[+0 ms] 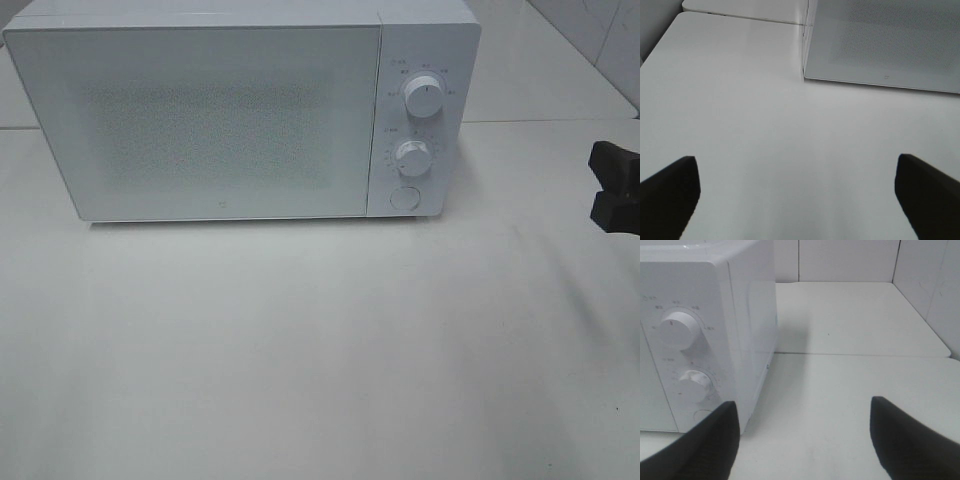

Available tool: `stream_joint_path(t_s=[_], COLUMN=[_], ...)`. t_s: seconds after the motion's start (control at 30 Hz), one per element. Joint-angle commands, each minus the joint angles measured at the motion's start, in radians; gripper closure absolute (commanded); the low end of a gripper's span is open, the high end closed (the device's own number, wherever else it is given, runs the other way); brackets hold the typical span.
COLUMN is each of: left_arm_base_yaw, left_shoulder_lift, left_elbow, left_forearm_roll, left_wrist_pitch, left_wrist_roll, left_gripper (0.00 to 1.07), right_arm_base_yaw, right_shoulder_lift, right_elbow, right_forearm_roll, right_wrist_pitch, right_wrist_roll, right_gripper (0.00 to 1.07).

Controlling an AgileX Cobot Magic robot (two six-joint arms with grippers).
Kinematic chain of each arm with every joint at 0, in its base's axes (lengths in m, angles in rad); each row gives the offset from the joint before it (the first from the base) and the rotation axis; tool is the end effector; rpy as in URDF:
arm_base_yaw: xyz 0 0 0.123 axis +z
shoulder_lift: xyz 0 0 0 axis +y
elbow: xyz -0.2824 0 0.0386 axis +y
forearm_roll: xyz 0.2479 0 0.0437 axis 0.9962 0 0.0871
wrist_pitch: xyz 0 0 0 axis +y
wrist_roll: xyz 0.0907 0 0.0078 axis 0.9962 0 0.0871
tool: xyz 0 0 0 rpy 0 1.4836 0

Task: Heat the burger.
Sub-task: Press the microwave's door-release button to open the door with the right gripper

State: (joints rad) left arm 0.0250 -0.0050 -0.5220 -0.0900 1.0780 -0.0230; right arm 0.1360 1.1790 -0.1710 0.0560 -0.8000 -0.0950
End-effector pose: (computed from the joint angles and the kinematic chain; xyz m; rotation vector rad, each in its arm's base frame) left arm -0.0089 -0.0074 0.2821 -0.0423 2.0325 -0.1062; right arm 0.1861 0.0218 0.2012 -0.1322 1.6872 0.0260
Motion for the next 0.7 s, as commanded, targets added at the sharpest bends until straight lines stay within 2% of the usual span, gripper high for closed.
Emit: stream_joint_path(t_s=[0.03, 0.2, 0.27, 0.3, 0.33, 0.37, 0.43, 0.47, 0.7], left_arm_base_yaw=[0.000, 0.000, 0.000, 0.000, 0.000, 0.000, 0.000, 0.000, 0.000], left_shoulder_lift=[-0.007, -0.007, -0.007, -0.007, -0.007, -0.007, -0.007, -0.007, -0.007], left_elbow=[0.004, 0.004, 0.004, 0.004, 0.004, 0.004, 0.004, 0.004, 0.004], left_forearm_roll=[-0.004, -0.004, -0.004, -0.004, -0.004, -0.004, -0.004, -0.004, -0.004], left_wrist_pitch=[-0.008, -0.008, -0.008, -0.008, -0.008, -0.008, -0.008, -0.008, -0.008], left_wrist_roll=[-0.001, -0.001, -0.001, -0.001, -0.001, -0.001, -0.001, -0.001, -0.001], left_gripper=[0.09, 0.09, 0.09, 0.09, 0.09, 0.09, 0.09, 0.09, 0.09], right_arm_base_yaw=[-0.003, 0.017, 0.086, 0.086, 0.137, 0.137, 0.215, 0.215, 0.388], right_shoulder_lift=[0.054, 0.156, 0.203, 0.203, 0.238, 0.238, 0.296, 0.296, 0.432], right_elbow=[0.003, 0.003, 0.003, 0.003, 0.003, 0.003, 0.003, 0.003, -0.022], right_forearm_roll=[0.033, 0.077, 0.149, 0.149, 0.200, 0.200, 0.282, 0.282, 0.467], right_wrist_pitch=[-0.063, -0.119, -0.147, -0.147, -0.180, -0.180, -0.248, -0.248, -0.340], right_wrist_roll=[-0.023, -0.018, -0.025, -0.025, -0.030, -0.030, -0.030, -0.030, -0.061], right_gripper=[0.38, 0.38, 0.38, 0.38, 0.38, 0.38, 0.38, 0.38, 0.38])
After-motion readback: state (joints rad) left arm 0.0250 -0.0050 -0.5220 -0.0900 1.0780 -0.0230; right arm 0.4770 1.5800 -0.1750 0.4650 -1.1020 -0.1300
